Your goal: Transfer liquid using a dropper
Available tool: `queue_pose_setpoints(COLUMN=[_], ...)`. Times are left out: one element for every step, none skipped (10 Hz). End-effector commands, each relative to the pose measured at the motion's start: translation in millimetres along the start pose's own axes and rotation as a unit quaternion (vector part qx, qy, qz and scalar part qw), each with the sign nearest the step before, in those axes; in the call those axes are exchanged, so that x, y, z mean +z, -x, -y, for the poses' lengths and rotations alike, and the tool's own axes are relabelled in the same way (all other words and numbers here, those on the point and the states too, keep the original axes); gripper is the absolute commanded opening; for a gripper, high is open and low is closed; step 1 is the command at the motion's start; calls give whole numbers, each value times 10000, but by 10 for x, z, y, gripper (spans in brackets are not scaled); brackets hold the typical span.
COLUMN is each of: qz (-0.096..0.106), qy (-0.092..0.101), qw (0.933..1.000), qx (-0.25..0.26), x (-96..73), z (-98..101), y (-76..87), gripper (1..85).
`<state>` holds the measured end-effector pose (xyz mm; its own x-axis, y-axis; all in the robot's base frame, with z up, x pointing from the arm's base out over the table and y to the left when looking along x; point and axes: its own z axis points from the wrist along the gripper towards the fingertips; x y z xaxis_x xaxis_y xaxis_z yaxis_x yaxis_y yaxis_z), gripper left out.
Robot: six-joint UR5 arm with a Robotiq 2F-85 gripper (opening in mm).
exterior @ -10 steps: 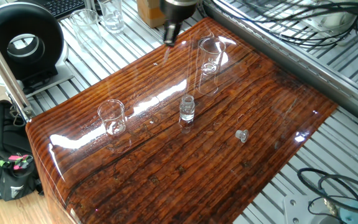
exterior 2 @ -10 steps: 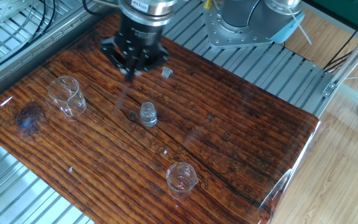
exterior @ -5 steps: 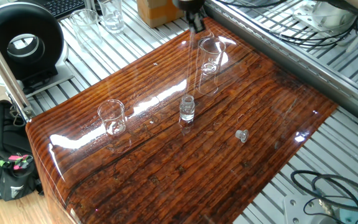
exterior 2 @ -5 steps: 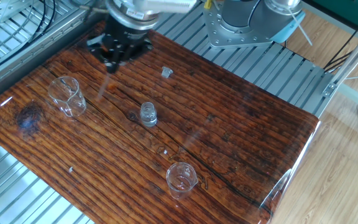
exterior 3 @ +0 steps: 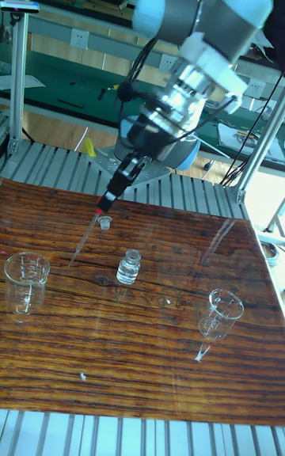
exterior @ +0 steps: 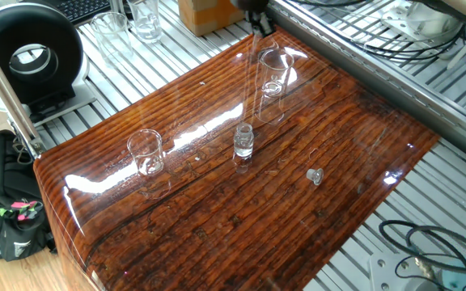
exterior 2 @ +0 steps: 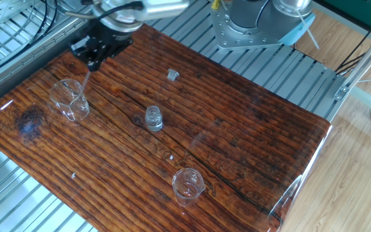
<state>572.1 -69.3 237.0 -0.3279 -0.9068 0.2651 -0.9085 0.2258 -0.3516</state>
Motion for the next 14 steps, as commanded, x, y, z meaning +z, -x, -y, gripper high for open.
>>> queue_pose_setpoints(qz=[334, 505, 667, 724, 789, 881, 1071, 1280, 1310, 1351, 1253, 1290, 1423, 1409], qy=[264, 398, 532, 534, 598, 864, 1416, 1730, 1677, 1578, 1480, 1538, 1767, 1814], qw=[9915, 9823, 9739, 9705, 9658, 9550, 9302, 9015, 8877, 8755, 8674, 8499, 8293, 8314], qx=[1231, 1760, 2102, 2236, 2397, 2696, 3213, 3754, 4084, 4363, 4583, 4871, 5107, 5060], x=[118, 40, -22, -77, -149, -264, -383, -460, -455, -444, -415, -429, -487, -494], z=[-177, -256, -320, -327, -360, -501, -721, -777, -711, -627, -585, -569, -600, -629], y=[-39, 54, 148, 195, 266, 380, 589, 772, 795, 807, 752, 794, 917, 921], gripper=[17, 17, 17, 17, 17, 17, 17, 17, 17, 17, 17, 17, 17, 17])
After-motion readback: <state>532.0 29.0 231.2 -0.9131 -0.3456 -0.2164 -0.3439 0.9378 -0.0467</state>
